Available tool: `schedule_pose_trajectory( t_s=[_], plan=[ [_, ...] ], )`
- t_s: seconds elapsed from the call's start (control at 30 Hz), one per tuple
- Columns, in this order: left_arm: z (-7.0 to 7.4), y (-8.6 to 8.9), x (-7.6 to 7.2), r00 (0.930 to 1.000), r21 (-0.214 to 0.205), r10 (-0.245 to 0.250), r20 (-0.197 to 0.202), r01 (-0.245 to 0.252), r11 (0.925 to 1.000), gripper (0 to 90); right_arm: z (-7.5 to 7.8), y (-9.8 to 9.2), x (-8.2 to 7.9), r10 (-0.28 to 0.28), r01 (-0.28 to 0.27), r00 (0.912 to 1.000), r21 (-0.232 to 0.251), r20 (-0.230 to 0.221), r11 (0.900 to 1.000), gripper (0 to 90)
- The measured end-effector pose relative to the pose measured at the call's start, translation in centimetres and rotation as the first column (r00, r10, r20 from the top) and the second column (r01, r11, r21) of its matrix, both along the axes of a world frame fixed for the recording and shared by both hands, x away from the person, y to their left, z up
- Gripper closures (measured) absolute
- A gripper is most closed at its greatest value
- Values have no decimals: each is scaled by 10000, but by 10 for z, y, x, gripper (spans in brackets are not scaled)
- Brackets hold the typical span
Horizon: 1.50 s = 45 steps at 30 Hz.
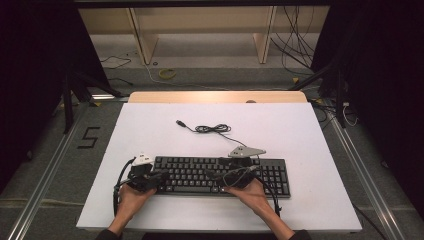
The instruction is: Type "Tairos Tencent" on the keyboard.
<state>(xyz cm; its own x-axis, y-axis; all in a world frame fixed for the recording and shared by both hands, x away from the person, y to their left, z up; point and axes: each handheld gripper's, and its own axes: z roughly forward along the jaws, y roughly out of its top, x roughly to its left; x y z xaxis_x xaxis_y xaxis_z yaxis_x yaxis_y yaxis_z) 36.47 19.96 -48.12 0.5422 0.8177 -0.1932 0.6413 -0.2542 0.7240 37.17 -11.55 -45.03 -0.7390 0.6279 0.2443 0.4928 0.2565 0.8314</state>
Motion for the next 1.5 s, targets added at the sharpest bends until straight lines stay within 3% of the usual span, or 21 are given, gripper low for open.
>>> schedule_pose_trajectory(
  t_s=[0.4, 0.8, 0.97, 1.27, 1.5],
  plan=[
    [0, -1, -1, 10000, 171, -26, 18, 26, 9999, 892, 0, 1, 0, 12, -13, 10000, 30, 37, 10000, 325],
    [10, 1, -6, 9991, -267, 81, 417, -70, 9996, 862, 2, 2, 1, -11, 10, 10000, 59, 95, 10000, 326],
    [13, 3, -9, 9988, -674, 38, 498, -5, 9977, 769, 2, 4, 2, 21, -21, 10000, 34, 85, 10000, 332],
    [16, 3, -15, 9972, -1452, -115, 734, 221, 9892, 502, 1, 7, 4, 33, -32, 10000, -132, 17, 9999, 391],
    [18, 2, -21, 9955, -1871, -267, 909, 434, 9814, 405, 0, 12, 7, -23, 19, 10000, -352, -87, 9994, 489]
  ],
)
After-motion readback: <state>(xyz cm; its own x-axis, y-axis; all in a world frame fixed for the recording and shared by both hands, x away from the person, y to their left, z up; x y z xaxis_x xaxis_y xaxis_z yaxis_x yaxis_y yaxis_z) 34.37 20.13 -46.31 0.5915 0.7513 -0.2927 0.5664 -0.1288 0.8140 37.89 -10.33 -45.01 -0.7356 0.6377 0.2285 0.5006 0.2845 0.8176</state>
